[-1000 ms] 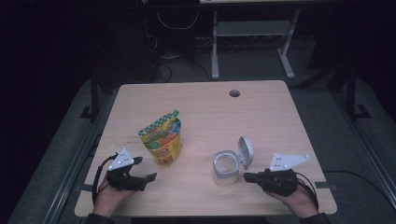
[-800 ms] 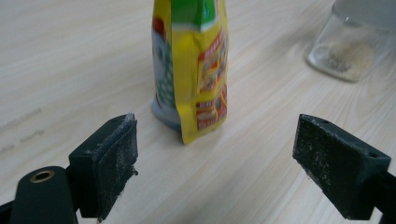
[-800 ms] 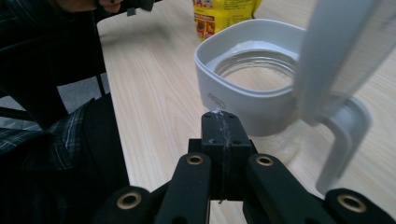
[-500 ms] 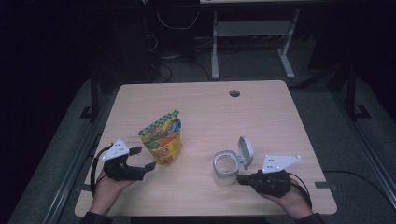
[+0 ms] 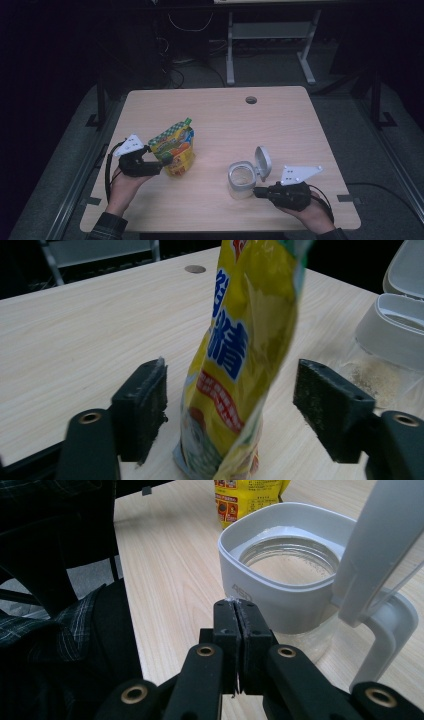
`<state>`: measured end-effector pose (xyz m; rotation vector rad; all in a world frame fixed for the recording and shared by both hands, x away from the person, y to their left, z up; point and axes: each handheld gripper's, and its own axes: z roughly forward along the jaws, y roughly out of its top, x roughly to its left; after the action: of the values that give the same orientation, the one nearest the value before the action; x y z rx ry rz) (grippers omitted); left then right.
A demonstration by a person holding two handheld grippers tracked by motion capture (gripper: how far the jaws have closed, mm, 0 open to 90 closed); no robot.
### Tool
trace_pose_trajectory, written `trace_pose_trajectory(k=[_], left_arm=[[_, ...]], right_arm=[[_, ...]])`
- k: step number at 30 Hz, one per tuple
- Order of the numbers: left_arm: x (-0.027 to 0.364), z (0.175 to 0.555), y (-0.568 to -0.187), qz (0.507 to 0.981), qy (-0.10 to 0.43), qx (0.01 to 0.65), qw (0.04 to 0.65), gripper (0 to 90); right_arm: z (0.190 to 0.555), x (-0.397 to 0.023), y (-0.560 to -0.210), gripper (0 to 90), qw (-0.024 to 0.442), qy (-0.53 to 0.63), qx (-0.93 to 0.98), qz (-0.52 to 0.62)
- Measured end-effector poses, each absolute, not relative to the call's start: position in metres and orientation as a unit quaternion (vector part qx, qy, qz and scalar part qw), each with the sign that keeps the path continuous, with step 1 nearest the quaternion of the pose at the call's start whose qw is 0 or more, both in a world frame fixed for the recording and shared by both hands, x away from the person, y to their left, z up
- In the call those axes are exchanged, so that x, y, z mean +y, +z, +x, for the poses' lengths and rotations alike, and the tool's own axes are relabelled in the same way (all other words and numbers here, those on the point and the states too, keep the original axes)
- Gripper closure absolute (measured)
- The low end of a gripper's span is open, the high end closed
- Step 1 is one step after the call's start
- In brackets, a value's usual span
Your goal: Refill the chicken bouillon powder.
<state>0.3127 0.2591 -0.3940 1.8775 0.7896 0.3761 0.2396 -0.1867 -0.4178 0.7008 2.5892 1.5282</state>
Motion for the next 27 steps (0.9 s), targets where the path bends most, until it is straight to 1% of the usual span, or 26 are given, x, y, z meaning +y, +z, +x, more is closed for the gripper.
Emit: trace_pose_trajectory(k=[10, 15, 19, 24, 27], left_arm=[[0.257, 0.318, -0.393, 0.781, 0.147, 0.321, 0.515, 59.2], [0.258, 0.320, -0.393, 0.780, 0.143, 0.321, 0.518, 65.2], [0.258, 0.321, -0.392, 0.784, 0.137, 0.310, 0.520, 73.9], [0.258, 0.325, -0.390, 0.797, 0.123, 0.271, 0.526, 85.0], [0.258, 0.331, -0.386, 0.807, 0.106, 0.252, 0.524, 87.5]], right_arm=[[0.240, -0.187, -0.418, 87.9, 0.028, 0.494, 0.839, 0.227], [0.240, -0.187, -0.418, 87.9, 0.028, 0.493, 0.839, 0.226], [0.240, -0.187, -0.418, 88.0, 0.029, 0.493, 0.840, 0.227], [0.240, -0.188, -0.418, 88.0, 0.032, 0.494, 0.839, 0.227], [0.240, -0.189, -0.418, 88.0, 0.032, 0.494, 0.837, 0.231]])
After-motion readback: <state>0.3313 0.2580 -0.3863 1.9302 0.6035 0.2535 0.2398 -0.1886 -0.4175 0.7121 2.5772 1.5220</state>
